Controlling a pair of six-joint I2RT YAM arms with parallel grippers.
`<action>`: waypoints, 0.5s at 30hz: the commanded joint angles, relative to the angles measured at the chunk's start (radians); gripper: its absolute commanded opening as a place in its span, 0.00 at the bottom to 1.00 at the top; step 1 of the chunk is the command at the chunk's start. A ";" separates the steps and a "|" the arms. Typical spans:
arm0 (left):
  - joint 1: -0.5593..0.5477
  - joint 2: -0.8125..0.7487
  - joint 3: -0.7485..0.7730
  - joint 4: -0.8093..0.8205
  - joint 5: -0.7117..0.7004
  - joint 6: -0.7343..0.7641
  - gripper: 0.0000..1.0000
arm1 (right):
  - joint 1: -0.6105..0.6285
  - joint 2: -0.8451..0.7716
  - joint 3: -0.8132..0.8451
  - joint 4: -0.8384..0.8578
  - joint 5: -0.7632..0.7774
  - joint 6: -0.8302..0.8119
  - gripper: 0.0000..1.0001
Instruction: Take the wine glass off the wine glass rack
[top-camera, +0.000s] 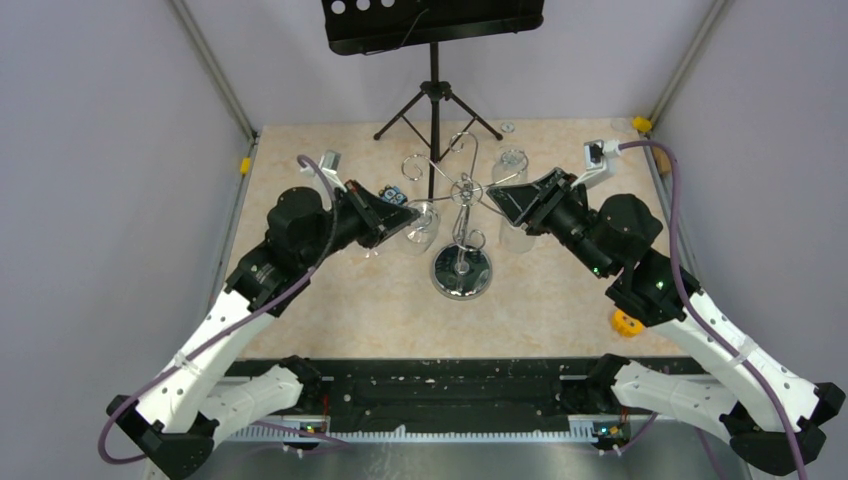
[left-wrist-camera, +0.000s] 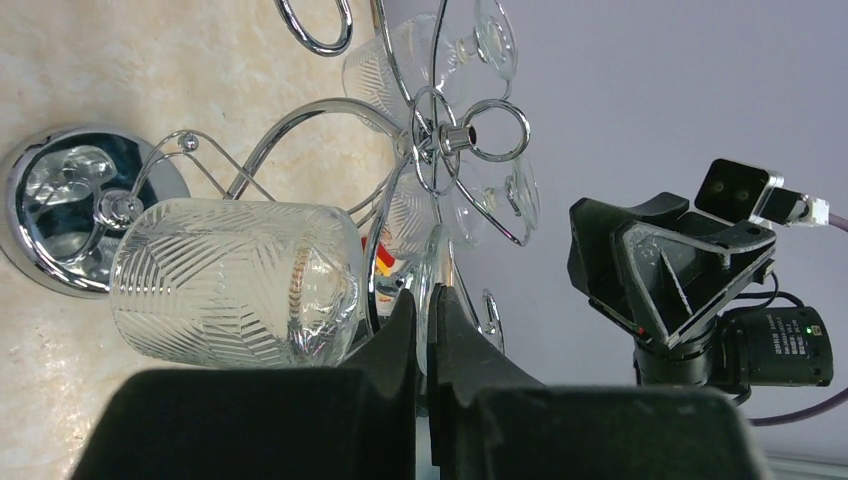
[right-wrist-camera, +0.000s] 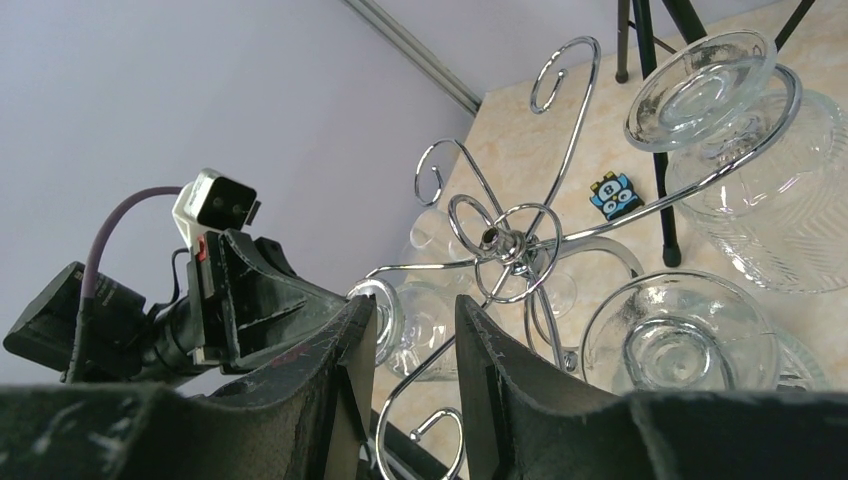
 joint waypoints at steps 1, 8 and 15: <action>-0.004 -0.078 -0.001 0.097 -0.072 -0.012 0.00 | -0.009 -0.007 0.001 0.039 0.001 0.007 0.36; -0.003 -0.131 0.001 0.121 -0.184 -0.017 0.00 | -0.009 -0.009 0.000 0.038 0.001 0.009 0.36; -0.002 -0.103 0.008 0.151 -0.193 -0.014 0.00 | -0.008 -0.010 0.000 0.038 0.003 0.008 0.36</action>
